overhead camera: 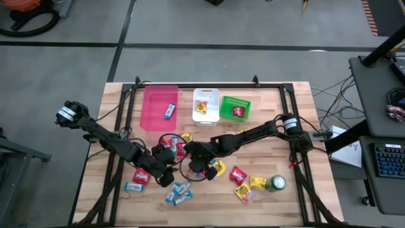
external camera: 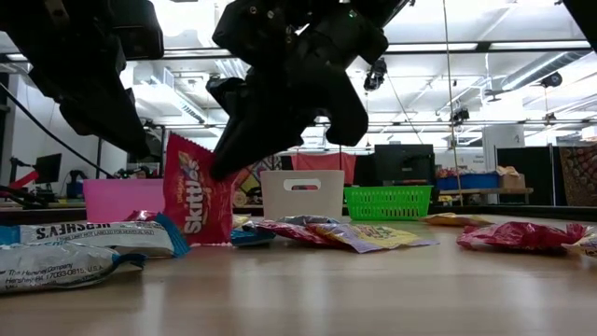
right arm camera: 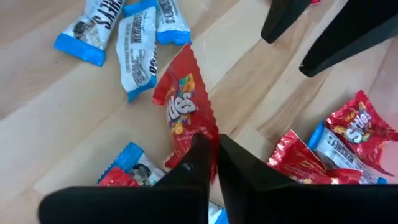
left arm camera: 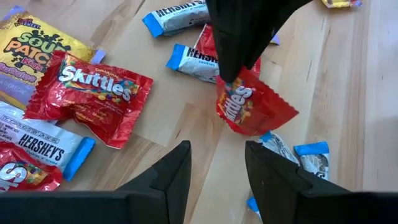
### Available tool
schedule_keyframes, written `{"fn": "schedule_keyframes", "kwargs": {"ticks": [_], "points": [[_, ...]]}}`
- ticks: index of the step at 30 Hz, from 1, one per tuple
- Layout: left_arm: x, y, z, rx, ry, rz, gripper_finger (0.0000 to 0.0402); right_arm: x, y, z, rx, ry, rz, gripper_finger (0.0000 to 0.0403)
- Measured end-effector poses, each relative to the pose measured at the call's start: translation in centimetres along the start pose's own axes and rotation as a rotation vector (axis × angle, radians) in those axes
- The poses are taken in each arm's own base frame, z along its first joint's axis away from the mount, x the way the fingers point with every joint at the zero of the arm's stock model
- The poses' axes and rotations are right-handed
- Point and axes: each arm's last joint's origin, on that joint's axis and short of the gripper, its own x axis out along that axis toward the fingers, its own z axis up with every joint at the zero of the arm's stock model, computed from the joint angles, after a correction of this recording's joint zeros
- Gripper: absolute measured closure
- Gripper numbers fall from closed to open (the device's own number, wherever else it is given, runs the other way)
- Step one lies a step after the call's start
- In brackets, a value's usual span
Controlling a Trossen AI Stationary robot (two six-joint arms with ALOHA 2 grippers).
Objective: Sort candy
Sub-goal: Put the red candy into the green bin
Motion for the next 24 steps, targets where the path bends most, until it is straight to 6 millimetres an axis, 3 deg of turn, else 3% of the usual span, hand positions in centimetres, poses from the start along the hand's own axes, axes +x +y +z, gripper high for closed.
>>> {"fn": "schedule_keyframes", "kwargs": {"ticks": [9,18,24], "points": [[-0.1,0.0,-0.1,0.001,0.006,0.002,0.0267,-1.2,-0.3,0.6,0.086,-0.018,-0.010,0.0394],[-2.2,0.6,0.1,0.009,0.010,-0.005,0.0267,-7.1,-1.6,1.9,0.246,0.038,-0.150,0.0394],[-3.9,1.1,0.5,0.003,-0.018,-0.018,0.0267,-12.2,-3.7,-0.1,0.408,0.239,-0.357,0.0394]]}}
